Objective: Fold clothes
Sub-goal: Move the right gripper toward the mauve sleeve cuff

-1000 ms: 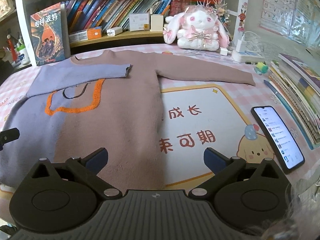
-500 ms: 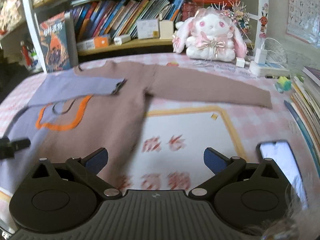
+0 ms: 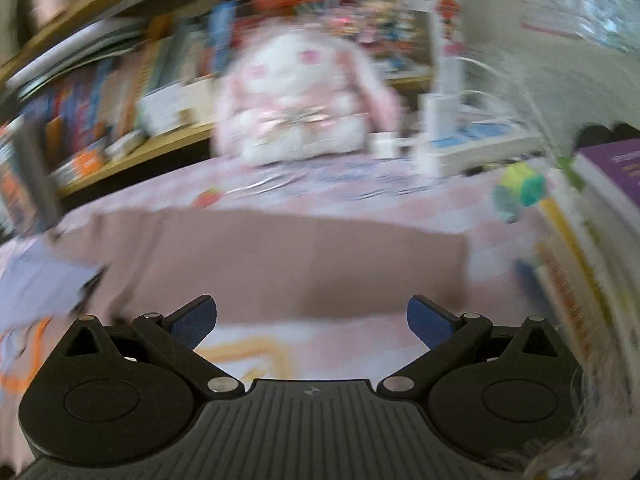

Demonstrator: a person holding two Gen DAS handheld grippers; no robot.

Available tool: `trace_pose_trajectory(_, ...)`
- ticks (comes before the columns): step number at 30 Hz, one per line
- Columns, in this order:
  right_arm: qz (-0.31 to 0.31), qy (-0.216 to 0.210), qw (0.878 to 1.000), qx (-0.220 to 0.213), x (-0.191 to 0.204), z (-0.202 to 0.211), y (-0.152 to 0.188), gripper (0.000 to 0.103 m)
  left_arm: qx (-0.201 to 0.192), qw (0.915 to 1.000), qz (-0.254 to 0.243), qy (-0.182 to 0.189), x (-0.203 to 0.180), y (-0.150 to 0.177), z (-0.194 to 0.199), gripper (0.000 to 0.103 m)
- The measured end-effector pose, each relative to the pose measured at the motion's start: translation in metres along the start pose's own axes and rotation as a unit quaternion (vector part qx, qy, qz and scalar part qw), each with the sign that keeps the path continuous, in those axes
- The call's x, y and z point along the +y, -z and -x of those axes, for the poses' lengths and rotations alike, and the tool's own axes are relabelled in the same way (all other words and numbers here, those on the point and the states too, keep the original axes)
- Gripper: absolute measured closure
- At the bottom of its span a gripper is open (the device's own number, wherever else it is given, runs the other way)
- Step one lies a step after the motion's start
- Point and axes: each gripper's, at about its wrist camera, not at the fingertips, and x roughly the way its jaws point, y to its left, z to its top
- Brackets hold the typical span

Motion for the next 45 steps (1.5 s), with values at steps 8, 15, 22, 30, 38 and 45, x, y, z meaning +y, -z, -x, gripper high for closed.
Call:
trace_pose_trajectory(8, -0.050, 0.044, 0.998, 0.001, -0.047, -0.019, -0.020, 0.003, 0.016, 0.9997, -0.002, -0.021, -0.010, 0.000, 0.002, 0.017)
trace_pose_trajectory(15, -0.077, 0.064, 0.995, 0.021, -0.062, -0.029, -0.015, 0.012, 0.021, 0.9993, -0.012, -0.027, -0.019, -0.002, 0.002, 0.017)
trace_pose_trajectory(22, -0.091, 0.028, 0.995, 0.017, -0.066, -0.036, -0.013, 0.051, 0.027, 0.9989, -0.018, -0.033, -0.023, -0.002, 0.001, 0.017)
trace_pose_trajectory(30, -0.141, -0.045, 0.989, 0.015, -0.071, -0.037, -0.011, 0.064, 0.025, 0.9989, -0.025, -0.032, -0.025, -0.007, 0.001, 0.017)
trace_pose_trajectory(38, -0.216, -0.137, 0.965, 0.049, -0.069, -0.038, -0.006, 0.060, 0.025, 0.9988, -0.035, -0.023, -0.031, -0.008, 0.000, 0.017)
trace_pose_trajectory(45, -0.212, -0.099, 0.972, 0.038, -0.070, -0.041, -0.009, 0.061, 0.024, 0.9989, -0.030, -0.026, -0.027, -0.007, 0.003, 0.017)
